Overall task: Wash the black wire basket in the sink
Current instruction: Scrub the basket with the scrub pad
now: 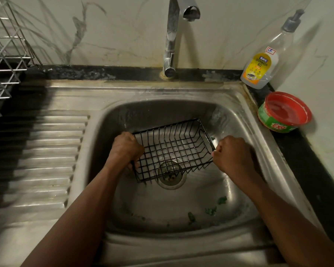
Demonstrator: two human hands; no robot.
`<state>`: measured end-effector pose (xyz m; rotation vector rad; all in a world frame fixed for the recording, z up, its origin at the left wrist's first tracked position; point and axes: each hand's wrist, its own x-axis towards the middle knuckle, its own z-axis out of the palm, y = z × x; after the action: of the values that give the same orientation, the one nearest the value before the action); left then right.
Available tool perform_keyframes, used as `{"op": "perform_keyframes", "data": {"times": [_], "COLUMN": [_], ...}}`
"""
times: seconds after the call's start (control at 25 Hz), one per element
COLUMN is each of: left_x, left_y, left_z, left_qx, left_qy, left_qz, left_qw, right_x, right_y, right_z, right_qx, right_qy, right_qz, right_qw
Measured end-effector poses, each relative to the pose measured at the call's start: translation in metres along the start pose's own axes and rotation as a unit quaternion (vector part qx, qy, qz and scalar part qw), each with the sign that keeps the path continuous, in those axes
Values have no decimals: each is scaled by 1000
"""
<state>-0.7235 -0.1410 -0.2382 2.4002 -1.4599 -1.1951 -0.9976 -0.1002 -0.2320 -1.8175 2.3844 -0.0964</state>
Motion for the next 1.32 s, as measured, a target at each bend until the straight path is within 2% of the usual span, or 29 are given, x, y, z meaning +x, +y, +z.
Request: {"op": "perform_keyframes", "data": {"times": [0.08,0.16,0.28,0.36,0.4,0.48,0.56,0.6,0.64,0.72,0.8,0.84,0.92,1.0,1.08,1.12,1.2,1.28,1.32], "left_x": [1,2,1,0,-1,-1,-2,-2,-3,-4,-6,-6,-8,-9,-6,-5,-6,-7,-8], "left_y": [0,1,2,3,3,2,3,3,4,4,4,3,3,3,2,3,5,5,5], "left_z": [2,3,2,1,0,-2,-3,-3,-3,-3,-3,-4,-5,-6,-6,-6,-6,-5,-5], "left_qx": [2,0,1,6,7,8,9,10,14,19,15,12,11,17,20,20,17,1,-8], "left_qy": [-8,-11,-23,-22,-23,-28,-29,-28,-26,-20,-16,-14,-12,-22,-29,-29,-30,-31,-30], "left_qz": [2,0,-6,-8,-9,-8,-6,-3,1,6,6,7,3,-2,-6,-8,-10,-20,-22], "left_qw": [1000,1000,1000,1000,1000,1000,1000,1000,1000,1000,1000,1000,1000,1000,999,999,999,999,999], "right_x": [-11,-23,-46,-57,-53,-28,-6,-3,-5,-23,-48,-55,-52,-34,-17,-13,-22,-42,-49], "right_y": [-16,-35,-69,-77,-71,-40,1,14,17,-7,-46,-58,-57,-28,3,7,-11,-52,-72], "right_z": [7,18,24,23,25,25,15,10,9,14,21,25,26,19,7,6,8,12,15], "right_qx": [13,71,177,170,152,104,73,89,102,120,116,101,98,57,45,34,22,59,60], "right_qy": [-35,-87,-178,-197,-182,-144,-100,-79,-60,-52,-120,-156,-144,-131,-82,-65,-94,-168,-190], "right_qz": [-48,-99,-252,-355,-381,-368,-249,-196,-188,-296,-390,-398,-388,-304,-157,-135,-225,-346,-380], "right_qw": [998,989,934,898,894,913,961,973,975,946,905,898,905,942,983,988,970,921,903]}}
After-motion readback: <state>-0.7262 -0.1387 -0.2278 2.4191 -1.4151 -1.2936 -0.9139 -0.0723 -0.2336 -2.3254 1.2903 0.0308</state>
